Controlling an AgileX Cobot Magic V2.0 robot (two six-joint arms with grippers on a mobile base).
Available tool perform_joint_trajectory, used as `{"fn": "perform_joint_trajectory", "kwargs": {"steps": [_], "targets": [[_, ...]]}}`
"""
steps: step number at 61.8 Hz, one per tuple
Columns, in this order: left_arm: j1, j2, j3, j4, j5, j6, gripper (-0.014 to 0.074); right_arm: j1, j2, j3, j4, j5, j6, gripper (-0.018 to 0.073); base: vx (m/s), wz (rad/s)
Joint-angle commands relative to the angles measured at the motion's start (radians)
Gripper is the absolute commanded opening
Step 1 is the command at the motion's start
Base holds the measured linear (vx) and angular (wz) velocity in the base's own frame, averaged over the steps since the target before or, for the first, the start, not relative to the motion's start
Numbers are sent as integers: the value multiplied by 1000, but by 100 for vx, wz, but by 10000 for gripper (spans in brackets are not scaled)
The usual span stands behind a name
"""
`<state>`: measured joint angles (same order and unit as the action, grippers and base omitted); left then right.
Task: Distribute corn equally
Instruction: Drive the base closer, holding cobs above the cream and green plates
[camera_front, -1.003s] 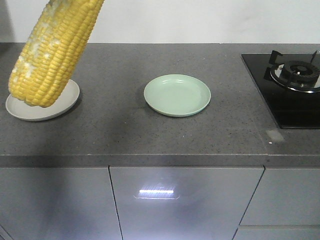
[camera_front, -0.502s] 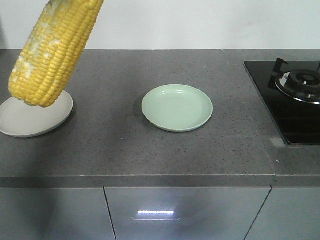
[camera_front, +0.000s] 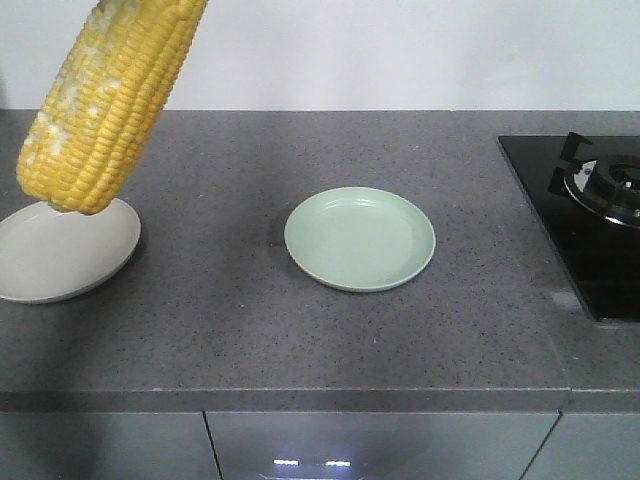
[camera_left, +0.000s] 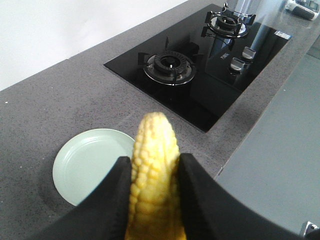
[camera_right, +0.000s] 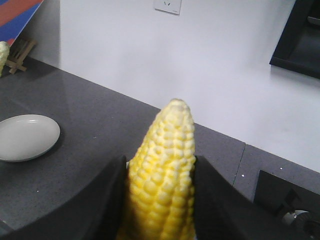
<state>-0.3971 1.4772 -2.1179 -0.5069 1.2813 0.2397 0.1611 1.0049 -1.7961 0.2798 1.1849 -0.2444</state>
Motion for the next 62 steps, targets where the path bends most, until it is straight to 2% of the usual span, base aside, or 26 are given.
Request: {"fn": "perform_joint_trajectory", "kwargs": {"steps": [1,62], "targets": [[-5,-29,-26,-32,-30,-11,-7,-1,5,-24,7,-83,-1,-1,9,2],[-5,-29,-26,-32,-30,-11,-7,-1,5,-24,7,-83,-1,-1,7,1]]}}
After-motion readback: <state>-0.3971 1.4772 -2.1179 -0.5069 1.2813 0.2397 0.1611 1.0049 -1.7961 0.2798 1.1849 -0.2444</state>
